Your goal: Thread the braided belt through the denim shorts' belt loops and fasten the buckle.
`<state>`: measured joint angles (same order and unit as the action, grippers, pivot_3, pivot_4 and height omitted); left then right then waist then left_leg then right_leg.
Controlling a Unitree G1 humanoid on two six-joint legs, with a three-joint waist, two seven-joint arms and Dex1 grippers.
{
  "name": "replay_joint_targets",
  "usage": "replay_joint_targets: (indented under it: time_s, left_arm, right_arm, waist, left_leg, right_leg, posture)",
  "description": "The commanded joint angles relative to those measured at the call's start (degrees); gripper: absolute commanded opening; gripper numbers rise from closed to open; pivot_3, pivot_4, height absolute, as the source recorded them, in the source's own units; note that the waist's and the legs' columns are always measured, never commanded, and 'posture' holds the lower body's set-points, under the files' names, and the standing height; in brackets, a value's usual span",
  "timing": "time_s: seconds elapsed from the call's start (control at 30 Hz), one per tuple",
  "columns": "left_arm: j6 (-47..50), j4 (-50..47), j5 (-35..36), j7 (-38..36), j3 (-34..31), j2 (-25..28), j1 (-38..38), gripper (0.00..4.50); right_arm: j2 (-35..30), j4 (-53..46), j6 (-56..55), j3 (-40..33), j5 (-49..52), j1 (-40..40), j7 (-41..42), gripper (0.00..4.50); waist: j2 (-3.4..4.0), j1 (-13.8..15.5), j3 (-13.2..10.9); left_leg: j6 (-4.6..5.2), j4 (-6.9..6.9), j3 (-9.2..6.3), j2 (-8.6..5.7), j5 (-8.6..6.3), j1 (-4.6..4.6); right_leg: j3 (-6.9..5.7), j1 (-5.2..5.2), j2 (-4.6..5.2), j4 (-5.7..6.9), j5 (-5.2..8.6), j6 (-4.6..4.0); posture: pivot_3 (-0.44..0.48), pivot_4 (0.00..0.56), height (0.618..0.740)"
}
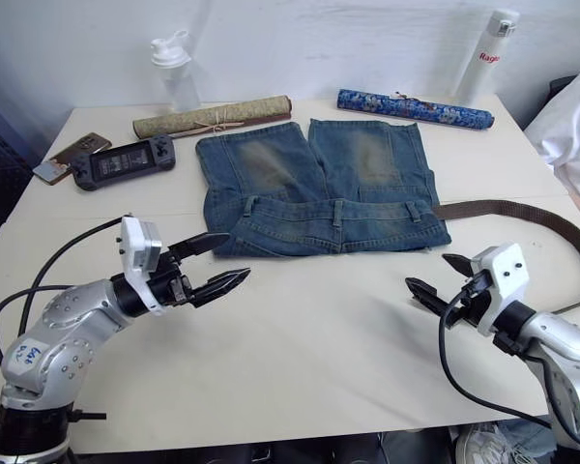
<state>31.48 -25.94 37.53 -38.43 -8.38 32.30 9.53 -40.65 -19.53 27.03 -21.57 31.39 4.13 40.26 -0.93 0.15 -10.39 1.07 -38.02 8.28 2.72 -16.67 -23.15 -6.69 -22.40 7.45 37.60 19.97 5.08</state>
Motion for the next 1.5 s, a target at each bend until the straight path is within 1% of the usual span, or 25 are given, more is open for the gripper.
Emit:
replay_joint_targets:
  time_s: [0.03, 0.13, 0.27, 0.33, 0.4, 0.47, 0.57, 0.7, 0.8, 1.03, 1.13, 1.3, 1.33, 1.37, 1.5]
  left_arm:
    - [-1.46, -0.34, -0.41, -0.44, -1.01, 0.40, -0.27, 4.46]
    - [-1.50, -0.54, -0.35, -0.64, -0.68, 0.27, -0.37, 4.46]
    - [-1.05, -0.71, 0.62, -2.23, -0.28, 0.56, -0.11, 4.46]
    - [-0.91, -1.09, 0.62, -4.89, 0.82, 1.89, -0.23, 4.46]
    - [-0.92, -1.17, 0.33, -7.87, 1.79, 3.66, -0.40, 4.46]
    - [-0.72, -0.87, 0.77, -9.24, 1.81, 4.49, -0.10, 4.46]
    - [-0.50, -0.77, 1.05, -9.84, 1.68, 4.83, 0.21, 4.46]
    - [0.06, -1.76, 1.47, -9.67, 1.71, 4.66, -0.30, 4.46]
    - [0.48, -2.64, 1.82, -9.27, 1.59, 4.53, -1.05, 4.46]
    - [1.36, -4.41, 2.58, -7.76, 0.74, 4.29, -2.50, 4.46]
    - [1.56, -5.06, 2.90, -7.27, 0.56, 4.34, -3.20, 4.50]
    - [1.63, -5.13, 3.25, -7.12, 0.49, 4.42, -3.49, 4.50]
    - [1.59, -5.01, 3.19, -7.16, 0.52, 4.42, -3.43, 4.50]
    - [1.56, -4.89, 3.15, -7.19, 0.54, 4.42, -3.34, 4.50]
    - [1.58, -4.50, 3.17, -7.29, 0.81, 4.28, -2.78, 4.50]
  right_arm:
    - [-0.12, -0.58, -1.26, -2.17, -0.14, -0.30, -0.36, 4.50]
    - [-0.20, -0.43, -1.23, -2.15, -0.10, -0.24, -0.26, 4.50]
    - [-3.77, 0.70, -0.88, -3.25, -0.23, 1.01, 3.54, 4.50]
    - [-7.61, 2.15, -0.37, -3.43, -0.20, 1.89, 7.64, 4.50]
    - [-12.95, 5.76, -0.44, -2.74, -2.06, 2.26, 11.79, 4.50]
    - [-17.79, 9.95, 0.69, -1.45, -3.66, 1.23, 14.58, 4.50]
    - [-22.73, 15.01, 1.20, 2.66, -7.55, -0.91, 16.56, 4.50]
    - [-25.33, 18.34, 2.45, 7.62, -9.34, -4.07, 20.52, 4.50]
    - [-25.91, 19.29, 2.75, 10.49, -10.32, -5.62, 23.02, 4.50]
    - [-24.83, 22.37, 0.52, 14.59, -14.15, -8.87, 23.60, 4.50]
    - [-24.49, 22.44, 0.40, 14.63, -14.47, -9.04, 23.81, 3.68]
    - [-24.98, 19.89, 0.88, 13.31, -12.92, -7.14, 26.67, 1.25]
    - [-24.99, 19.21, 0.54, 12.88, -12.64, -6.79, 27.20, 0.73]
    - [-24.92, 18.69, 0.20, 12.55, -12.51, -6.61, 27.47, 0.10]
    - [-24.22, 12.98, 0.03, 10.48, -9.10, -6.26, 29.45, 0.10]
  waist:
    - [0.00, 0.01, 0.00]
    - [0.00, 0.02, 0.00]
    - [0.00, 0.08, 0.00]
    - [0.00, 0.16, 0.00]
    - [0.00, 0.09, 0.00]
    - [0.02, 0.07, 0.00]
    - [0.01, -0.03, -0.01]
    - [0.02, -0.09, -0.01]
    - [0.02, -0.09, -0.01]
    - [0.02, -0.01, -0.01]
    - [0.03, -0.01, -0.01]
    - [0.02, 0.05, -0.01]
    - [0.02, 0.06, -0.01]
    - [0.02, 0.03, -0.01]
    - [0.02, -0.01, -0.01]
  left_leg:
    - [0.00, 0.00, 0.00, 0.00, 0.00, 0.00]
    - [0.00, 0.00, 0.00, 0.00, 0.00, 0.00]
    - [0.00, 0.00, 0.00, -0.01, 0.00, 0.00]
    - [0.01, 0.00, 0.01, -0.03, 0.00, 0.00]
    - [0.02, -0.02, 0.02, -0.01, 0.00, 0.00]
    - [0.03, -0.04, 0.05, -0.03, 0.00, 0.02]
    - [0.04, -0.04, 0.05, 0.00, 0.01, 0.03]
    - [0.03, -0.03, 0.05, 0.02, 0.01, 0.04]
    - [0.03, -0.03, 0.05, 0.02, 0.02, 0.03]
    - [0.03, -0.06, 0.05, 0.01, 0.02, 0.02]
    - [0.03, -0.06, 0.04, 0.02, 0.02, 0.02]
    - [0.02, -0.07, 0.04, 0.02, 0.02, 0.03]
    - [0.02, -0.06, 0.04, 0.02, 0.02, 0.03]
    - [0.02, -0.06, 0.04, 0.02, 0.02, 0.03]
    - [0.02, -0.06, 0.04, 0.02, 0.02, 0.03]
  right_leg:
    - [0.00, 0.00, 0.00, 0.00, 0.00, 0.00]
    - [0.00, 0.00, 0.00, 0.00, 0.00, 0.00]
    - [0.00, 0.00, 0.00, 0.00, 0.00, 0.00]
    - [0.00, 0.01, -0.01, -0.01, 0.00, 0.00]
    - [0.00, 0.01, -0.03, 0.00, 0.00, 0.00]
    - [0.01, 0.01, -0.02, 0.01, 0.00, 0.00]
    - [0.01, 0.02, -0.02, 0.00, 0.00, 0.00]
    - [0.02, 0.01, 0.01, -0.01, 0.00, 0.00]
    - [0.01, 0.00, 0.02, -0.01, 0.00, 0.00]
    - [0.02, 0.02, 0.06, -0.01, 0.00, 0.00]
    - [0.02, 0.02, 0.08, -0.01, 0.00, 0.00]
    - [0.01, 0.03, 0.06, -0.01, 0.00, 0.00]
    - [0.01, 0.03, 0.06, -0.01, 0.00, 0.00]
    - [0.01, 0.03, 0.06, -0.01, 0.00, 0.00]
    - [0.01, 0.02, 0.06, 0.00, 0.00, 0.00]
  posture:
    - [0.000, 0.150, 0.717]
    - [0.000, 0.150, 0.717]
    - [0.000, 0.150, 0.717]
    - [0.000, 0.150, 0.717]
    - [0.000, 0.150, 0.717]
    - [0.000, 0.150, 0.717]
    - [0.000, 0.150, 0.717]
    - [0.000, 0.150, 0.717]
    - [0.000, 0.150, 0.717]
    - [0.000, 0.150, 0.717]
    - [0.000, 0.150, 0.717]
    - [0.000, 0.150, 0.717]
    - [0.000, 0.150, 0.717]
    - [0.000, 0.150, 0.717]
    - [0.000, 0.150, 0.717]
